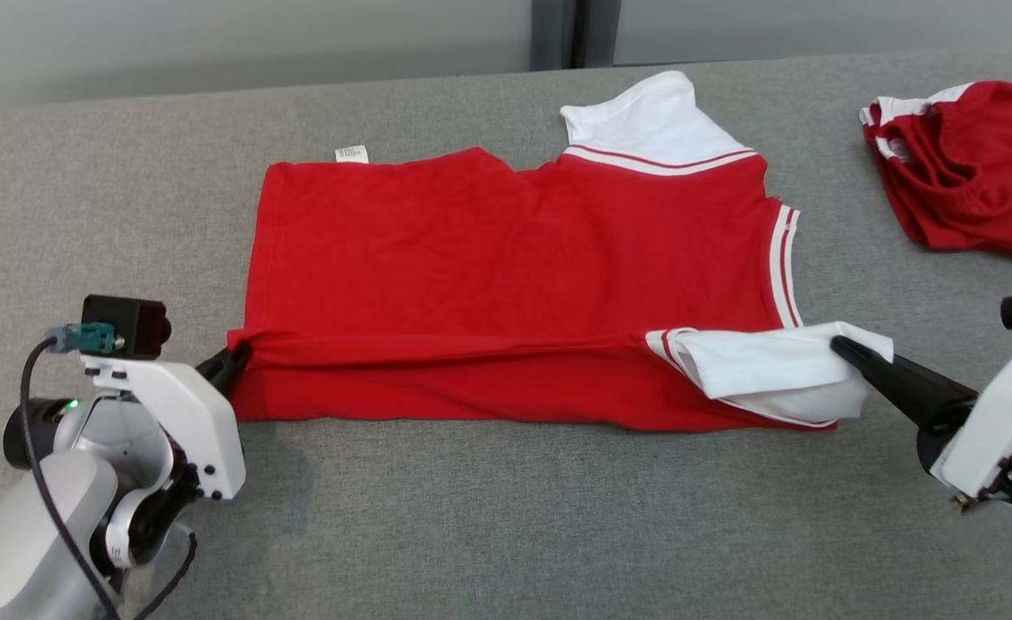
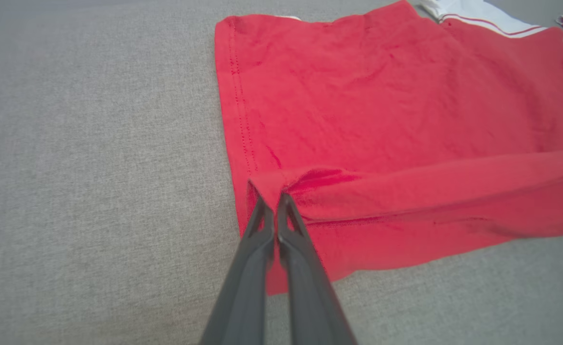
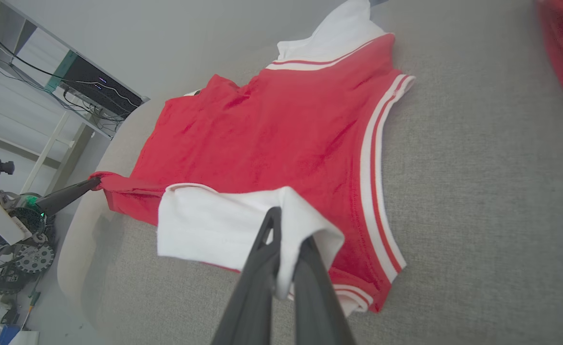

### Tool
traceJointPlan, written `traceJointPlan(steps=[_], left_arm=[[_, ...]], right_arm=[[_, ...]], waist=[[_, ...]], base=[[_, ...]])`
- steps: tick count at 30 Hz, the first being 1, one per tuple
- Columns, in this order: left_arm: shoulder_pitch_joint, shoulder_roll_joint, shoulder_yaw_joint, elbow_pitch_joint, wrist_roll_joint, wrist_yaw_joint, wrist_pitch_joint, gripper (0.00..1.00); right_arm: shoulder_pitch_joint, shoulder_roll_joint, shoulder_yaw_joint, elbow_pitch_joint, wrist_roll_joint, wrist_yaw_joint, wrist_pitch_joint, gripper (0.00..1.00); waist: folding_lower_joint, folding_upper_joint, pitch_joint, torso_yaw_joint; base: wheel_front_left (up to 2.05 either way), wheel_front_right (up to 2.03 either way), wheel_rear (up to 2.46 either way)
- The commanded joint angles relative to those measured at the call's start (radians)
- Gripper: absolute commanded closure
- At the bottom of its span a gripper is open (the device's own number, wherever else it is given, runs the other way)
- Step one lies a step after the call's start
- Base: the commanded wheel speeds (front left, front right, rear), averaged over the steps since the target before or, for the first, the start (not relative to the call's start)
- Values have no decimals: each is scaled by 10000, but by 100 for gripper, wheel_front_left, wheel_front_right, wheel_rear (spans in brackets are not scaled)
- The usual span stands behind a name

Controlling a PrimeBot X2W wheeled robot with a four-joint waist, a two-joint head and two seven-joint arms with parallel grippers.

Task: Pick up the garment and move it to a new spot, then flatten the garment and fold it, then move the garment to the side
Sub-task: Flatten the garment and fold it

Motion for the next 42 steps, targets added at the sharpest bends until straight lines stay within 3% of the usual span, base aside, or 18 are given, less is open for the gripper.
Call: traceJointPlan(steps=[1, 18, 26, 42], left_arm=[[-262, -14, -4, 152, 110, -87, 9, 100], [-2382, -427, -581, 1892, -123, -844, 2111, 100], [-2778, -517, -623, 2262, -192, -939, 2337, 100], [-3279, -712, -772, 2646, -97, -1179, 2350, 100]], right_arm=[[-178, 131, -31, 110, -57, 5, 89, 100], [-2167, 1369, 411, 2450, -345, 4, 2562, 100], [-2627, 1865, 516, 3217, -367, 4, 3234, 100], [-3320, 2496, 471, 4203, -681, 4, 3398, 100]], waist=[[0, 0, 153, 71], [0, 0, 653, 144], [0, 0, 771, 114], [0, 0, 1042, 115]], base=[[0, 0, 0], [0, 0, 0], [0, 0, 0], [0, 0, 0]])
